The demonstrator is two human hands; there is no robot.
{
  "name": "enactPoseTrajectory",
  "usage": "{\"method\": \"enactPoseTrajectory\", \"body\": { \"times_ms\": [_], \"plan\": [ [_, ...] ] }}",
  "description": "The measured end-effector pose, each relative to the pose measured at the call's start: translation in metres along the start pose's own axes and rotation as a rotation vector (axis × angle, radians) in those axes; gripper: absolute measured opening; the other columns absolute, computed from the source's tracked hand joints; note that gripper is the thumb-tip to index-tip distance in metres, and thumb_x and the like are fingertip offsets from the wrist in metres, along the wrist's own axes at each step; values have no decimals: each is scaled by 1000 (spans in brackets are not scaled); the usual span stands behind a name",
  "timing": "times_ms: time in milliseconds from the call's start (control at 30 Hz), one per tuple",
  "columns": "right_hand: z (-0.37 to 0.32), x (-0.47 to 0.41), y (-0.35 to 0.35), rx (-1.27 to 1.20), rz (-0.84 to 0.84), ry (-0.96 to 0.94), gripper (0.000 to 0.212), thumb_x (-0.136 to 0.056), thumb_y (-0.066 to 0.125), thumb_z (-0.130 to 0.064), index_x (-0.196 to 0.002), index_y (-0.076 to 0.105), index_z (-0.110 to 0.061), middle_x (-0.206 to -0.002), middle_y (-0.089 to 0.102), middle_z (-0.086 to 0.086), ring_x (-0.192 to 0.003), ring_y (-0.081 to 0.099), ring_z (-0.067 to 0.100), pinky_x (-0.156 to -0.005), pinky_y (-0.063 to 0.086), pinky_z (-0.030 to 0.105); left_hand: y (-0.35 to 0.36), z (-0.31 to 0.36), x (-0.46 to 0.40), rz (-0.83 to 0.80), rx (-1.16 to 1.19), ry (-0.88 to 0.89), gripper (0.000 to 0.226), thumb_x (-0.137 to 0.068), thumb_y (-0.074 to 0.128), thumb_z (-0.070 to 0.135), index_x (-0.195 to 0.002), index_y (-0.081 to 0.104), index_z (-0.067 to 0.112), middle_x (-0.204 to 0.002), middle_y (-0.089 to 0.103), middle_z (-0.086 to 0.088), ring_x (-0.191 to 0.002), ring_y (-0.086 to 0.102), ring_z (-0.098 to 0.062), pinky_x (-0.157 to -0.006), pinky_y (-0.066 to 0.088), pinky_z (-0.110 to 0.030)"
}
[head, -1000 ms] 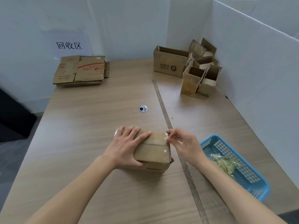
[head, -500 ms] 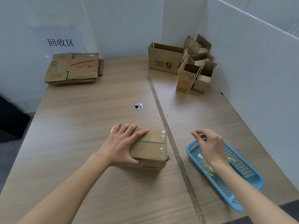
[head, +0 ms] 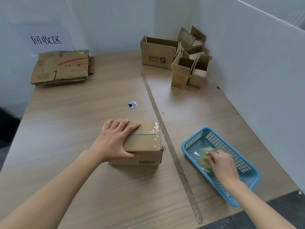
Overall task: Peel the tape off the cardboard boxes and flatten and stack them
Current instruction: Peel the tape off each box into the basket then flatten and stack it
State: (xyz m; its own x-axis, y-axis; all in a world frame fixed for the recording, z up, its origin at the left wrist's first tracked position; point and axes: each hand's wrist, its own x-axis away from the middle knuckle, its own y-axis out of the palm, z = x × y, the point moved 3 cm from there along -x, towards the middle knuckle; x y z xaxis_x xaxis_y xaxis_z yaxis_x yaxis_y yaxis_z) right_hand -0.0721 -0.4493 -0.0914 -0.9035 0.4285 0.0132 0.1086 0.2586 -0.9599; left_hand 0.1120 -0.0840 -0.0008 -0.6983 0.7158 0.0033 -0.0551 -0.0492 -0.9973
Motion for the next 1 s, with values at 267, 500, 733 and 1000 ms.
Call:
{"method": "enactPoseTrajectory", "body": {
  "times_ms": [267, 500, 733, 1000],
  "plan": [
    [-6, 8, -3, 231, -131, -89, 10, -99, 65, -20, -95, 68, -11, -91, 55, -3, -74, 56, 18, -58, 50, 31, -2, 1, -1, -11, 0, -13, 114, -61, 53, 92, -158, 24, 39, -142, 40, 2, -135, 37, -23, -119, 20, -49],
    [-14, -1, -13, 370, -144, -90, 22, -93, 70, -8, -100, 55, -22, -80, 63, -8, -67, 65, 17, -54, 51, 26, -2, 6, 5, 11, -7, -14, 114, -61, 55, 91, -158, 25, 39, -143, 41, 0, -135, 37, -24, -119, 20, -49],
    [-18, -3, -16, 558, -161, -243, 14, -97, 68, -22, -110, 62, -21, -91, 59, -10, -62, 67, 12, -47, 48, 20, 0, 6, 6, 13, -22, -26, 116, -60, 50, 94, -159, 22, 40, -143, 39, 2, -137, 35, -23, -119, 19, -50],
    [-23, -18, -32, 497, -106, -157, 20, -104, 51, -14, -89, 64, -11, -81, 57, -4, -69, 65, 17, -54, 36, 22, -1, 8, 9, 14, -25, -40, 116, -60, 47, 95, -159, 21, 41, -144, 39, 2, -138, 33, -23, -120, 17, -50]
  ]
}}
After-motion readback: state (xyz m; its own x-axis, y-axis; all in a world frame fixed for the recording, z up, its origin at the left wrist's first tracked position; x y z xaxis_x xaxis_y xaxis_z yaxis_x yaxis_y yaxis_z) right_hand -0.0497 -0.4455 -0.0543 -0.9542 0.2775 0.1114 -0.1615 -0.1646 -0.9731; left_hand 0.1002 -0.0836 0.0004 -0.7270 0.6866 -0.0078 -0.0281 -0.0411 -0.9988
